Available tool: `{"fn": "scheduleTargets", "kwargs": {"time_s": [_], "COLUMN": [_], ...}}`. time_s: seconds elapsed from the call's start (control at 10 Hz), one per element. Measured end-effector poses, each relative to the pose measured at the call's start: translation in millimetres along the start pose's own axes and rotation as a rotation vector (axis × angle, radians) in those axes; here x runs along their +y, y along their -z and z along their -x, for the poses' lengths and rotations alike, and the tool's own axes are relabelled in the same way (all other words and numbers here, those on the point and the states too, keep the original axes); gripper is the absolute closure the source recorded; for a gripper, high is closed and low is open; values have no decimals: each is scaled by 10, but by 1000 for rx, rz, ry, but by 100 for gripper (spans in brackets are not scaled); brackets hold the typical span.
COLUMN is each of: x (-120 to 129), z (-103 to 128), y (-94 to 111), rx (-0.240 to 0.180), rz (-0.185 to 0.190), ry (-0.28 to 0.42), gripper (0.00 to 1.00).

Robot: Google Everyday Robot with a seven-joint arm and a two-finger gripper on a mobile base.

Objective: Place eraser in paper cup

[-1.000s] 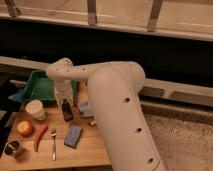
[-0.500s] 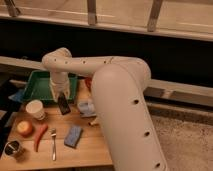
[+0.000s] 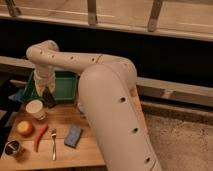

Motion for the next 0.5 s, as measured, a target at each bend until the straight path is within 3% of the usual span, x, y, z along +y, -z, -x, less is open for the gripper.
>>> {"fn": "scheduleTargets", "kwargs": {"time_s": [0.3,0.5], "x": [500,599], "z": [185,220], "y": [95,98], "rx": [-50,-54], "rz": [47,56], "ry": [119,139], "gripper": [100,100]}}
